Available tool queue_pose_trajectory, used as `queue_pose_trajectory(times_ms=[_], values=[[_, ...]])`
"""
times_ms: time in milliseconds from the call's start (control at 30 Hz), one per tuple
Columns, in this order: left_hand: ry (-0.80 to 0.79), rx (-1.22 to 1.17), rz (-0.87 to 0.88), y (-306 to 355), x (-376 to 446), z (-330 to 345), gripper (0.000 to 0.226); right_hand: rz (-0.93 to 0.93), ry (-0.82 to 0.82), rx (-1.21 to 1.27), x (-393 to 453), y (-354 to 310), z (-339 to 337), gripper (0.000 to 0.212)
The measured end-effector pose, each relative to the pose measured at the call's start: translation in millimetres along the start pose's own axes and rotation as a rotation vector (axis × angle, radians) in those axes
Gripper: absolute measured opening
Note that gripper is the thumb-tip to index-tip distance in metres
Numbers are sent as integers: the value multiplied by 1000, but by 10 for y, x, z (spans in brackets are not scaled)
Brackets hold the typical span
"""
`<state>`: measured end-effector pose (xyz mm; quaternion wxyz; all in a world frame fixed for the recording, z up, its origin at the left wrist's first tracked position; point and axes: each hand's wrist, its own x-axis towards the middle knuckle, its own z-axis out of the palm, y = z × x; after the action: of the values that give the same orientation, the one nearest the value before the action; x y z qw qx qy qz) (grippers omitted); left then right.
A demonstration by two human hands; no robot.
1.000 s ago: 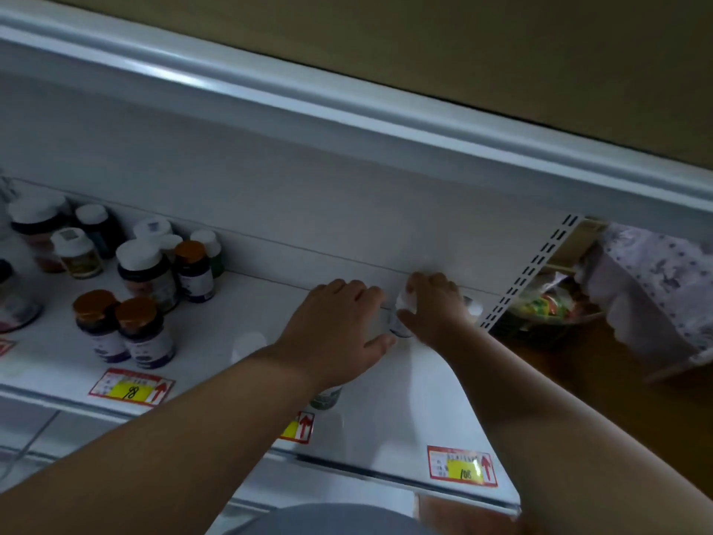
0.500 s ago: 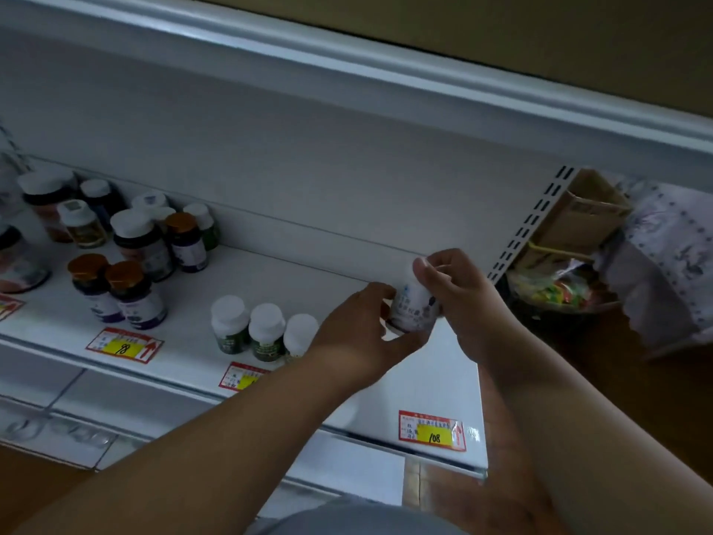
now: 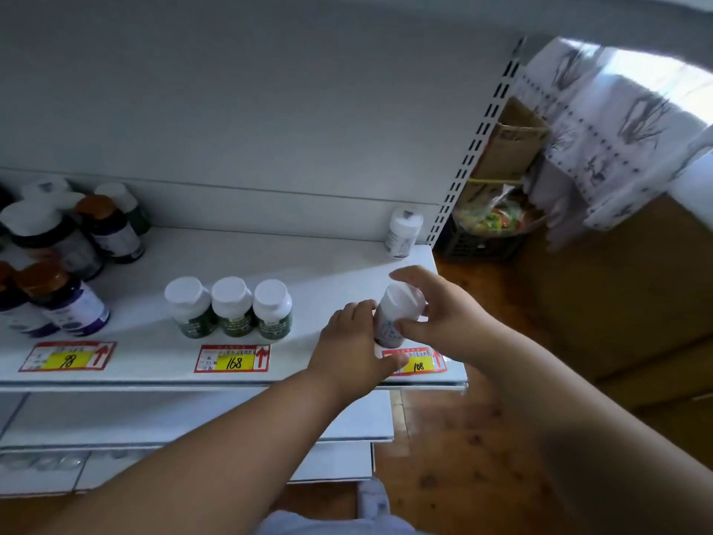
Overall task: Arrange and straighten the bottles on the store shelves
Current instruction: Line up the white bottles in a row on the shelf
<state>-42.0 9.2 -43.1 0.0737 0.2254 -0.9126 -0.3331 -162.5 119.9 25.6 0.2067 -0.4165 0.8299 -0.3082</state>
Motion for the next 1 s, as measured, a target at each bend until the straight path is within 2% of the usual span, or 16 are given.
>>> queue_pose_trajectory(times_ms=[167,433,533,600,667,733,800,900,1000], values=[[87,196,-1,-148,107,93,67,-127,-9,-35,32,60,187,64],[158,219,-53,-160,127,133,53,-226,-17,-171,81,143,239,63],[166,173,-62,-171,94,116,69,-134,-35,43,87,178,193,64],[147,123,-74,-178,48,64,87,-31,77,203,205,206,64,53],[115,74,-69,-130,3,-17,95,43,261,125,463,270,-121,46],[118,28,-65,-30,-25,-94,95,117,344,-5,779,312,-288,49],[152,8,-58,82,-29,-146,93,187,306,-57,1054,319,-334,57],[183,61,-23,207,-9,-187,83,182,265,-71,1320,335,-228,58],[181,134,23,264,31,-221,70,163,290,-97,1409,400,-147,51]])
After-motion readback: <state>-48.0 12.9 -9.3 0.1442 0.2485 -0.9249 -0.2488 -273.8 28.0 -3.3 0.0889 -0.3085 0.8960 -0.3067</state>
